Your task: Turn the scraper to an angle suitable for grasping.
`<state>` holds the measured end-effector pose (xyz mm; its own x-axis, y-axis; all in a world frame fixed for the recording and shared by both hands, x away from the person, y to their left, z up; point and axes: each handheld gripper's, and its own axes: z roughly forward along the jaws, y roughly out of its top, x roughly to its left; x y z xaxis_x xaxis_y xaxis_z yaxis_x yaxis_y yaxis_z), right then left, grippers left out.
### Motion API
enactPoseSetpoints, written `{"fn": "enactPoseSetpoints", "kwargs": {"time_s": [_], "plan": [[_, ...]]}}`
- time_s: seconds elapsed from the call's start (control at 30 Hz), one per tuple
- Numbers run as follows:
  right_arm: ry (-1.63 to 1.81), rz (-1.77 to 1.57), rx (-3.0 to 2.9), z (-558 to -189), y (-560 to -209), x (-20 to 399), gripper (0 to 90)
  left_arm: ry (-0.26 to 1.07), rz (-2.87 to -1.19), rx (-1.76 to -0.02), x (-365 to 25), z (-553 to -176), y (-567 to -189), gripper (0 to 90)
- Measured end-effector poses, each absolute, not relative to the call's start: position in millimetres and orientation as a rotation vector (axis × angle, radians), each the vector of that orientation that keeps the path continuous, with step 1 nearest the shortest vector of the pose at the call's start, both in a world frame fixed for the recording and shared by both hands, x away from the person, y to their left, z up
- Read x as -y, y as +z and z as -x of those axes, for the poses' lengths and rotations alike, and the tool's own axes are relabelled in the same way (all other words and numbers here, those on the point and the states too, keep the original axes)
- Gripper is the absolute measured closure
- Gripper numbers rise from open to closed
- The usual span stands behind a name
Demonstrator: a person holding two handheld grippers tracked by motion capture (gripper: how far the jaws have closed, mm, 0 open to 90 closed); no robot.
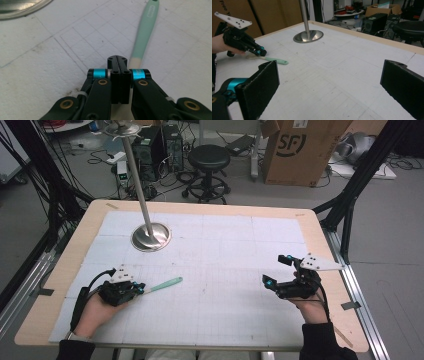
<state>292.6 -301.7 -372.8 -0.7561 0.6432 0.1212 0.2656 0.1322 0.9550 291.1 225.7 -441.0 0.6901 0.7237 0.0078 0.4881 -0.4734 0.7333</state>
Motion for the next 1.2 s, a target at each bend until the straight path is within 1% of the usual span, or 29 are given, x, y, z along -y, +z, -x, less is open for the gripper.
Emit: {"fn": "enactPoseSetpoints", "kwargs": {"time_s": [0.2,0.4,0.53,0.57,0.7,0.77,0.8,0.83,0.87,0.9,0.93,0.97,1.0,1.07,1.1,1.13,1.2], "plan": [[1.659,-0.881,-2.101,-292.8,-373.1,300.6,1.1,0.355,-2.194,-0.895,-223.6,-280.6,-438.7,90.0],[1.658,-0.883,-2.106,-293.4,-373.6,299.6,1.1,0.342,-2.196,-0.885,-221.1,-276.5,-438.3,90.0],[1.658,-0.882,-2.104,-294.0,-373.7,299.6,1.1,0.332,-2.104,-0.878,-223.5,-277.2,-429.5,90.0],[1.659,-0.881,-2.105,-294.1,-373.8,299.8,1.1,0.330,-2.048,-0.874,-226.4,-276.4,-420.6,90.0],[1.657,-0.882,-2.105,-295.0,-374.1,299.7,1.1,0.357,-1.994,-0.834,-230.4,-273.4,-409.0,89.6],[1.656,-0.885,-2.106,-295.2,-374.2,299.3,1.1,0.376,-1.968,-0.815,-231.9,-272.4,-404.5,82.1],[1.657,-0.884,-2.108,-295.4,-374.4,298.9,1.1,0.380,-1.966,-0.815,-232.6,-272.3,-401.7,80.2],[1.657,-0.884,-2.108,-295.4,-374.4,298.9,1.1,0.371,-1.970,-0.836,-232.9,-272.9,-398.9,80.2],[1.657,-0.880,-2.109,-295.9,-374.4,298.4,1.1,0.368,-1.974,-0.864,-232.9,-274.1,-396.4,62.4],[1.657,-0.880,-2.109,-295.9,-374.4,298.4,1.1,0.355,-1.971,-0.891,-232.8,-275.4,-394.7,62.4],[1.656,-0.881,-2.110,-296.1,-374.5,298.3,1.1,0.347,-1.970,-0.903,-232.4,-275.9,-392.9,46.3],[1.653,-0.883,-2.112,-296.1,-374.7,298.5,1.1,0.349,-1.974,-0.880,-231.9,-275.6,-391.6,38.6],[1.651,-0.885,-2.116,-295.9,-374.7,298.6,1.1,0.373,-1.998,-0.830,-229.9,-273.7,-388.7,33.9],[1.649,-0.885,-2.111,-295.4,-374.5,298.9,1.1,0.388,-2.006,-0.807,-228.1,-273.4,-387.1,24.9],[1.653,-0.885,-2.113,-294.6,-374.2,299.1,1.1,0.414,-2.013,-0.777,-226.7,-273.0,-385.3,22.0],[1.653,-0.885,-2.113,-294.6,-374.2,299.1,1.1,0.435,-2.016,-0.738,-225.1,-272.0,-384.1,22.0],[1.653,-0.885,-2.105,-292.8,-373.5,301.2,1.1,0.447,-2.030,-0.636,-221.3,-270.7,-381.0,18.4]]}}
